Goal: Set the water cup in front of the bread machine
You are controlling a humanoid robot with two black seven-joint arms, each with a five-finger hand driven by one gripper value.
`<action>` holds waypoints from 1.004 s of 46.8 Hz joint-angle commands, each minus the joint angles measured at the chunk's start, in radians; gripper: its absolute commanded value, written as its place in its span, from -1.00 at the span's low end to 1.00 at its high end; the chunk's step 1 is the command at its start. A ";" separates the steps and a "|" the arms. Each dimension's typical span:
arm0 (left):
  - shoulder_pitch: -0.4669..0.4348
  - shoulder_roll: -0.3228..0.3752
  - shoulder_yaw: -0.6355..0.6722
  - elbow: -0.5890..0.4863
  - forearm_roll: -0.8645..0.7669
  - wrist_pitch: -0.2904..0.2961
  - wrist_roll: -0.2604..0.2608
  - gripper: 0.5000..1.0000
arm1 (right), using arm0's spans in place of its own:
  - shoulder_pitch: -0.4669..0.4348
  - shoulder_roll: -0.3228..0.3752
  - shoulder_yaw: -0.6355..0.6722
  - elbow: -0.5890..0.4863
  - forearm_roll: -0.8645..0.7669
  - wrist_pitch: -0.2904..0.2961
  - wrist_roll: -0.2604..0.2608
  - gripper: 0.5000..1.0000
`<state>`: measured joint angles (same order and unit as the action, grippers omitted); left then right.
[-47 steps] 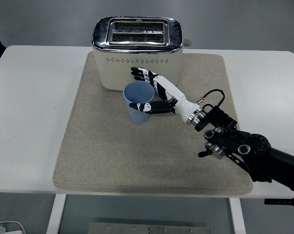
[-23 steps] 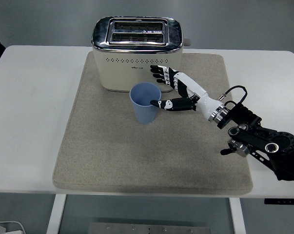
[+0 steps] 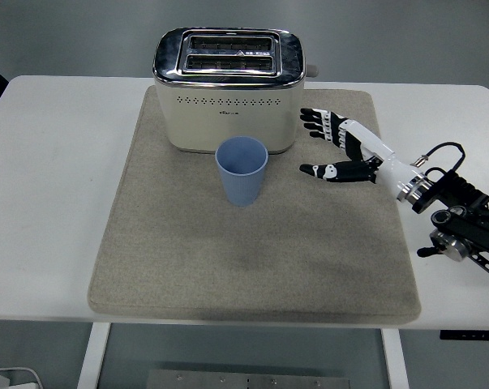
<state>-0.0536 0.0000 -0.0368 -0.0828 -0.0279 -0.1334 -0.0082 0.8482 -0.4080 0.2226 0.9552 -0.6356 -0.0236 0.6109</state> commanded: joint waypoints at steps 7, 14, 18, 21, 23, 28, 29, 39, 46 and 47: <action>0.000 0.000 0.000 0.000 0.000 0.000 0.001 1.00 | -0.043 -0.034 0.095 -0.065 0.096 0.036 0.000 0.65; 0.000 0.000 0.000 0.000 0.000 0.000 -0.001 1.00 | -0.038 -0.032 0.096 -0.153 0.163 0.047 0.000 0.65; 0.000 0.000 0.000 0.000 0.000 0.000 -0.001 1.00 | -0.037 -0.026 0.098 -0.197 0.195 0.057 0.000 0.65; 0.000 0.000 0.000 0.000 0.000 0.000 -0.001 1.00 | -0.035 -0.025 0.101 -0.216 0.232 0.057 0.000 0.65; 0.000 0.000 0.000 0.000 0.000 0.000 -0.001 1.00 | -0.034 -0.025 0.101 -0.222 0.269 0.057 0.000 0.65; 0.000 0.000 0.000 0.000 -0.001 0.000 -0.001 1.00 | -0.028 -0.020 0.103 -0.243 0.382 0.056 -0.049 0.65; 0.000 0.000 0.000 0.000 0.000 0.000 -0.001 1.00 | -0.026 -0.018 0.103 -0.253 0.404 0.057 -0.056 0.65; 0.000 0.000 0.000 0.001 0.000 0.000 -0.001 1.00 | -0.001 0.038 0.101 -0.320 0.481 0.057 -0.128 0.65; 0.000 0.000 0.000 0.000 0.000 0.000 -0.001 1.00 | 0.002 0.069 0.101 -0.340 0.481 0.057 -0.140 0.66; 0.000 0.000 0.000 0.000 0.000 0.000 -0.001 1.00 | 0.002 0.069 0.101 -0.340 0.481 0.057 -0.140 0.65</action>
<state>-0.0536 0.0000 -0.0368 -0.0828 -0.0277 -0.1334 -0.0080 0.8493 -0.3453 0.3244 0.6176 -0.1548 0.0341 0.4714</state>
